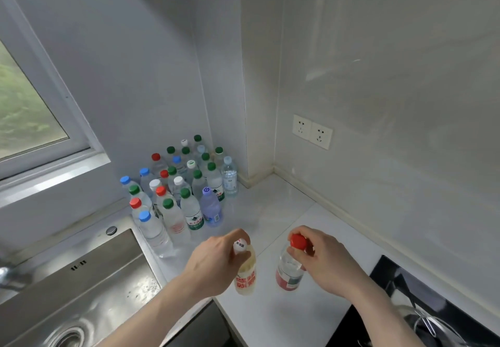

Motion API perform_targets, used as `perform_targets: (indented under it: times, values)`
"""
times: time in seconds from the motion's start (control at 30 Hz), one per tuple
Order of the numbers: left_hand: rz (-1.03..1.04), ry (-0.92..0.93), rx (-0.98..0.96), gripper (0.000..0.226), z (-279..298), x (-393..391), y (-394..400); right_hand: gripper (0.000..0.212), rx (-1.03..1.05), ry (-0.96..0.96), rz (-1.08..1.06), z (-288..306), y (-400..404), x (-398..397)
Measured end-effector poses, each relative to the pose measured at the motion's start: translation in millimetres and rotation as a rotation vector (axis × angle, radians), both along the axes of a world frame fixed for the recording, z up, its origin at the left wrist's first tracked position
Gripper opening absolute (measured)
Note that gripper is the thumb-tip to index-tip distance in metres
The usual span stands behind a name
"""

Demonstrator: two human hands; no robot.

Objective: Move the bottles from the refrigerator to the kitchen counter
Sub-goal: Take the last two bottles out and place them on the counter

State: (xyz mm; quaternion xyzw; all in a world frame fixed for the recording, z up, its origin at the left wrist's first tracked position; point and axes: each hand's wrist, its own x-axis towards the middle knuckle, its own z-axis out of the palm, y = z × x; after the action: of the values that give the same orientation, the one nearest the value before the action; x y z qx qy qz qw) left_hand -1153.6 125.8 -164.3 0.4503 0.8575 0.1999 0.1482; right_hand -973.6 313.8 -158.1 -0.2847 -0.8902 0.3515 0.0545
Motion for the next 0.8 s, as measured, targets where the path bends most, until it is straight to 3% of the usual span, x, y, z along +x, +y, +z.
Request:
perform_targets:
  times: [0.8]
  values:
    - [-0.242, 0.289, -0.118, 0.023, -21.3, -210.0, 124.7, 0.009, -0.030, -0.060, -0.178, -29.8, 26.3, -132.3]
